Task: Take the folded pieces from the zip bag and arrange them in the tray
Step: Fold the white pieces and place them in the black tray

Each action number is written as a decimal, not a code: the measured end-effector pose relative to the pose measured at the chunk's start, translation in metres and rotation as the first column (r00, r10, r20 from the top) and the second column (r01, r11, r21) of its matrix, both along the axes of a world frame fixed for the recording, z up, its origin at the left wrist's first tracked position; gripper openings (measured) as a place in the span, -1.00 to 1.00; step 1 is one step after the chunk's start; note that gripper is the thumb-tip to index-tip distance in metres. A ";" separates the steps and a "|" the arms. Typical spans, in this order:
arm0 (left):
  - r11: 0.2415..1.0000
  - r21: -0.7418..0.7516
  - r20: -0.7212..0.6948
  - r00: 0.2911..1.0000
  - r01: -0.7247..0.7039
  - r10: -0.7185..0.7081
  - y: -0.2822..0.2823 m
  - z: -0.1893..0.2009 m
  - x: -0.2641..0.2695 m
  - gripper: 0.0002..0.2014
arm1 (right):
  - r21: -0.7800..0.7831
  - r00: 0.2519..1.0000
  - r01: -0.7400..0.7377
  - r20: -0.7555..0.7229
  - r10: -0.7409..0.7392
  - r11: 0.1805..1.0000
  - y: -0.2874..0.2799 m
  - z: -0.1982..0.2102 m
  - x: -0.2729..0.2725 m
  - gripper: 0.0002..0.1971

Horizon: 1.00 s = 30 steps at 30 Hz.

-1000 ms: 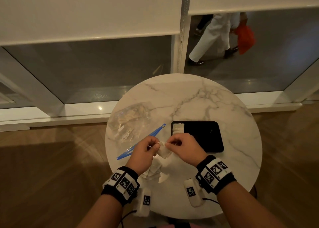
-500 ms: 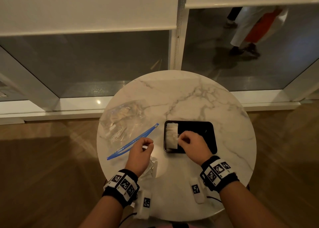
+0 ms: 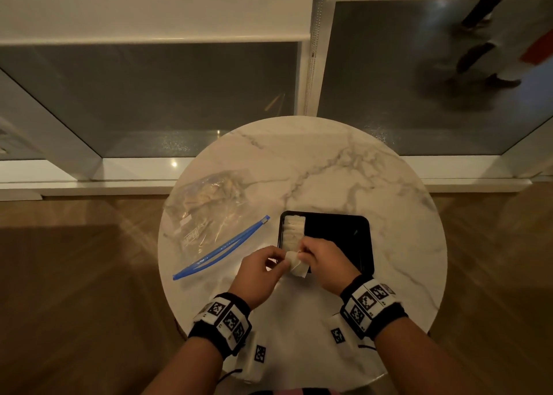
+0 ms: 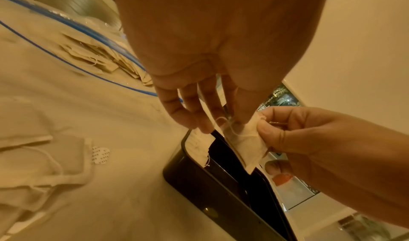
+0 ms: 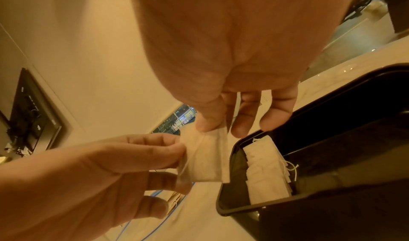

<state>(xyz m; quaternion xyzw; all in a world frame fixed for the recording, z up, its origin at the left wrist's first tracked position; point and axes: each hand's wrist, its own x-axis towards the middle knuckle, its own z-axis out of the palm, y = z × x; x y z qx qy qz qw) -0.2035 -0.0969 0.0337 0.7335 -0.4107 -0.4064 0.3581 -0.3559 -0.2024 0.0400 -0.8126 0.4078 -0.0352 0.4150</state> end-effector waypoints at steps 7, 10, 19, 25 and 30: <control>0.997 0.009 -0.029 0.996 -0.079 0.080 -0.014 -0.021 -0.007 -0.91 | 0.115 0.974 0.157 0.144 -0.173 0.981 -0.007 -0.010 -0.011 -0.96; 0.992 0.050 -0.061 0.991 -0.118 0.121 -0.019 -0.028 -0.008 -0.92 | 0.150 0.978 0.171 0.094 -0.186 0.974 -0.015 -0.020 -0.013 -0.95; 0.875 0.137 0.108 0.885 -0.465 0.453 -0.024 -0.047 -0.007 -0.85 | 0.130 0.949 0.315 -0.050 -0.311 0.940 -0.027 -0.055 -0.002 -0.87; 0.891 0.171 0.110 0.907 -0.421 0.407 -0.028 -0.058 -0.009 -0.99 | 0.184 0.962 0.256 -0.149 -0.231 0.949 -0.026 -0.075 0.015 -0.85; 0.894 0.180 0.106 0.911 -0.411 0.398 -0.027 -0.060 -0.008 -0.93 | 0.159 0.960 0.244 -0.179 -0.215 0.957 -0.029 -0.082 0.023 -0.84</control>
